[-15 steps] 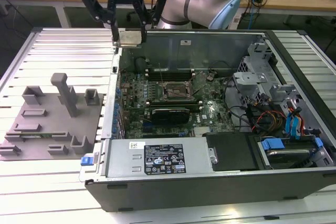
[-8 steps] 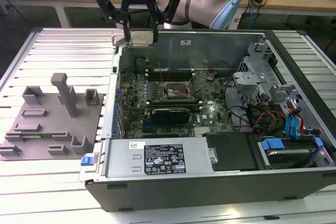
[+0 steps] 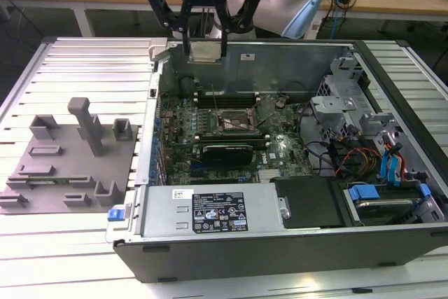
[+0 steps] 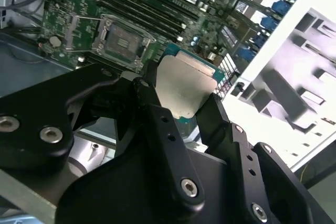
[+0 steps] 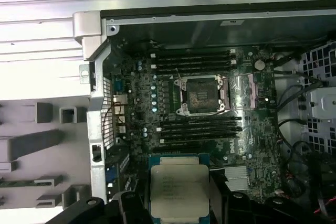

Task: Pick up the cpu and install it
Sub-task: 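Pick up the cpu and move it towards the insertion slot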

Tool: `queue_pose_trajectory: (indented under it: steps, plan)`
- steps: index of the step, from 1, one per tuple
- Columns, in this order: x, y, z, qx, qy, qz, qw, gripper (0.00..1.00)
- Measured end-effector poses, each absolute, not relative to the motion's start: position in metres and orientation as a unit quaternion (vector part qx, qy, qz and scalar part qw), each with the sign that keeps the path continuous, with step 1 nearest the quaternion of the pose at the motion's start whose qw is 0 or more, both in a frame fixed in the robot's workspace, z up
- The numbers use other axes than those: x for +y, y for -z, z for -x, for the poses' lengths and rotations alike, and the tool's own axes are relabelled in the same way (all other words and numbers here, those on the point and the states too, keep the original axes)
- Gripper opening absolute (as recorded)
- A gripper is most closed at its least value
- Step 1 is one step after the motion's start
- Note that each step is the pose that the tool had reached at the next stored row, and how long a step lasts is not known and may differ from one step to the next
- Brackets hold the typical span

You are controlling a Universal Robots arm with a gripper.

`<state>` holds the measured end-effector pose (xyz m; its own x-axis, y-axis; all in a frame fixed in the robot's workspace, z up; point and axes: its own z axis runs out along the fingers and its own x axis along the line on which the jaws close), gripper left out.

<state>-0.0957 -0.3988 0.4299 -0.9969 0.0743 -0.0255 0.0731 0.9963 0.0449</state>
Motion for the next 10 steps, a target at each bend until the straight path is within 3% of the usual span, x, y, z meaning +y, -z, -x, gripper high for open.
queue_pose_trajectory:
  steps: [10]
  plan:
    - [-0.399, -0.430, 0.058, 0.999, -0.022, -0.037, 0.014, 0.54]
